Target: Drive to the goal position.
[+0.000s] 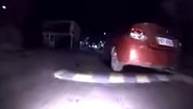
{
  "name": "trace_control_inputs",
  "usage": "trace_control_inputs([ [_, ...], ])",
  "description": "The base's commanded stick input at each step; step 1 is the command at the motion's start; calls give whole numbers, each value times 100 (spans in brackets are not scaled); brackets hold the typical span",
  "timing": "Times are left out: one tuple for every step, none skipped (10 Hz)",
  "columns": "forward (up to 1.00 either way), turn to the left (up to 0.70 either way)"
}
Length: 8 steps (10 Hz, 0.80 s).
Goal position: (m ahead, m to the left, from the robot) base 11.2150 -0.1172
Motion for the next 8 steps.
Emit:
trace_control_inputs([
  [45,0],
  [45,0],
  [45,0],
  [45,0],
  [45,0],
  [45,0],
  [45,0],
  [45,0],
])
